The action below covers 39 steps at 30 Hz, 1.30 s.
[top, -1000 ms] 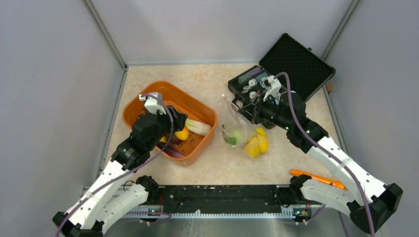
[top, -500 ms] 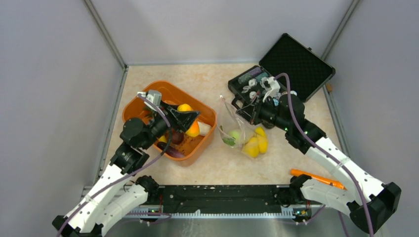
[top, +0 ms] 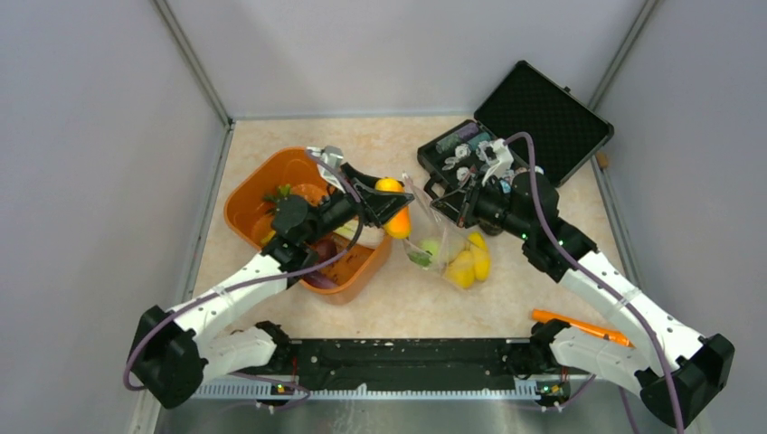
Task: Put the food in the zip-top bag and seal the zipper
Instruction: Place the fake fruit in the zipper food storage bag.
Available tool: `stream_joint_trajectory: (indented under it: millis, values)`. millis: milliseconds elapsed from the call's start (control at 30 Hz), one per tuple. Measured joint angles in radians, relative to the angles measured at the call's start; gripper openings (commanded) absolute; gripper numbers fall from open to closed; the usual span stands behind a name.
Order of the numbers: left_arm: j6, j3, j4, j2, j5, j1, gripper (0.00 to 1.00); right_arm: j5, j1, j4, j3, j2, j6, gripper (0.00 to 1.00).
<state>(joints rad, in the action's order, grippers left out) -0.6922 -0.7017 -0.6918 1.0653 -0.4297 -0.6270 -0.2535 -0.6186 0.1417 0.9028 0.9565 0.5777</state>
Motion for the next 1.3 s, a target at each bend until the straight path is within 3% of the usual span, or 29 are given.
stream_joint_trajectory:
  millis: [500, 633, 767, 867, 1100, 1300]
  values:
    - [0.150, 0.047, -0.426, 0.187, 0.200, -0.176, 0.14, 0.028, 0.000, -0.006, 0.000, -0.058, 0.029, 0.00]
    - [0.214, 0.077, -0.438, 0.219, 0.266, -0.210, 0.23, 0.044, 0.000, -0.010, 0.000, -0.073, 0.036, 0.00]
    - [0.259, 0.077, -0.460, 0.229, 0.311, -0.227, 0.42, 0.049, 0.000, -0.013, 0.000, -0.079, 0.038, 0.00]
    - [0.278, 0.077, -0.468, 0.236, 0.323, -0.232, 0.64, 0.050, 0.000, -0.014, 0.000, -0.079, 0.044, 0.00]
    - [0.305, 0.068, -0.453, 0.238, 0.323, -0.239, 0.81, 0.058, 0.000, -0.013, -0.002, -0.089, 0.049, 0.00]
    - [0.324, 0.062, -0.381, 0.212, 0.323, -0.240, 0.87, 0.071, 0.000, -0.013, -0.006, -0.099, 0.052, 0.00]
